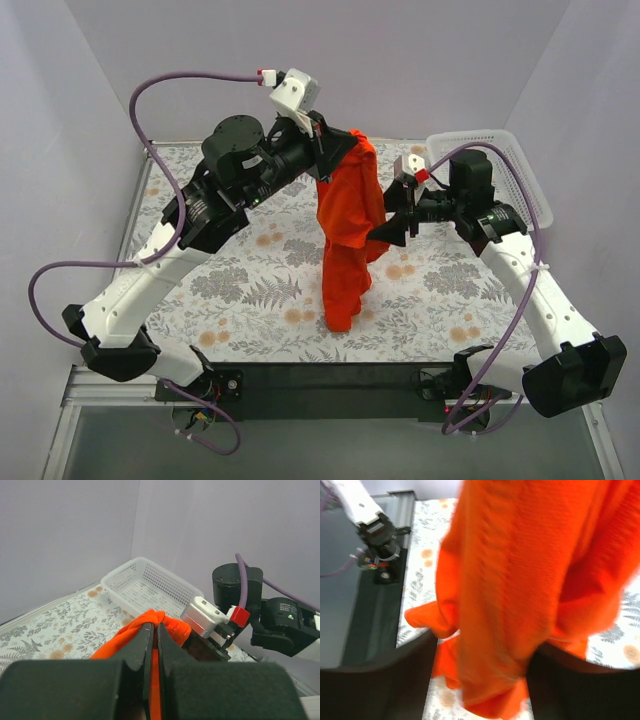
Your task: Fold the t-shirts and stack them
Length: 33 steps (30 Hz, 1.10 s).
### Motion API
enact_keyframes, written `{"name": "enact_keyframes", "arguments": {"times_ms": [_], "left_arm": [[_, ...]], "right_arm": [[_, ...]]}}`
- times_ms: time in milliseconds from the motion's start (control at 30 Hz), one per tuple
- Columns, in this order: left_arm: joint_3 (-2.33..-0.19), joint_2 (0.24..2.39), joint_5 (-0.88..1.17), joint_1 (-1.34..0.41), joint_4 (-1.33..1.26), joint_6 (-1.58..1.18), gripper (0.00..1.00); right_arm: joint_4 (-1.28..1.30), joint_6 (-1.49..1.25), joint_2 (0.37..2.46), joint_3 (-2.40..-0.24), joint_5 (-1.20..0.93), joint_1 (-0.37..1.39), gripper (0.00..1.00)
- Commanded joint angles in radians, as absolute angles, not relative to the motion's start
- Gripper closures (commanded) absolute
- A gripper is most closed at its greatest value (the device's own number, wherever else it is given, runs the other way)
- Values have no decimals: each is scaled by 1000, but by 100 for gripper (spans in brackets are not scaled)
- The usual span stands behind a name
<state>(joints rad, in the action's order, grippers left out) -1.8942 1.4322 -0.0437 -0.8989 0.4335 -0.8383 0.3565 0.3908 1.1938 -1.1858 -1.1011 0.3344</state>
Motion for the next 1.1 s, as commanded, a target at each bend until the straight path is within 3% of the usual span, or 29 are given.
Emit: {"name": "enact_keyframes", "arguments": {"times_ms": [0, 33, 67, 167, 200, 233, 367, 467, 600, 733, 867, 933, 967, 1067], "left_arm": [[-1893, 1339, -61, -902, 410, -841, 100], [-1879, 1330, -64, -902, 413, -836, 100], [-1870, 1324, -74, -902, 414, -833, 100], [-1841, 1296, -94, -902, 423, -813, 100], [-1838, 1293, -100, -902, 431, -808, 100], [-1839, 1290, -103, -902, 440, -804, 100], [-1787, 1267, -164, -902, 475, -772, 100], [-1651, 1259, -258, -900, 418, -721, 100], [-1626, 1436, -227, -859, 244, -681, 100], [-2039, 1720, -170, -853, 195, -641, 100], [-2155, 1755, -195, -842, 158, -575, 100], [-2042, 1688, -222, -797, 96, -532, 100], [-1972, 1646, -215, -766, 69, -532, 100], [-1604, 1476, -129, -596, -79, -572, 100]], "right_arm": [[331, 319, 1184, -1226, -996, 334, 51], [347, 334, 1178, -1230, -955, 331, 64], [359, 369, 1175, -1233, -930, 333, 69], [437, 436, 1180, -1259, -848, 321, 64], [445, 446, 1184, -1261, -859, 313, 67], [454, 448, 1190, -1262, -880, 311, 98], [503, 460, 1209, -1378, -830, 310, 99], [460, 378, 1235, -1538, -378, 240, 99], [440, 183, 1356, -1890, -288, -41, 99], [449, 185, 1381, -2136, -340, -118, 99], [445, 238, 1298, -2103, -463, -120, 99], [442, 279, 1217, -1992, -578, -120, 99], [443, 302, 1191, -1944, -733, -120, 99], [485, 362, 1109, -1748, -1078, -115, 99]]}}
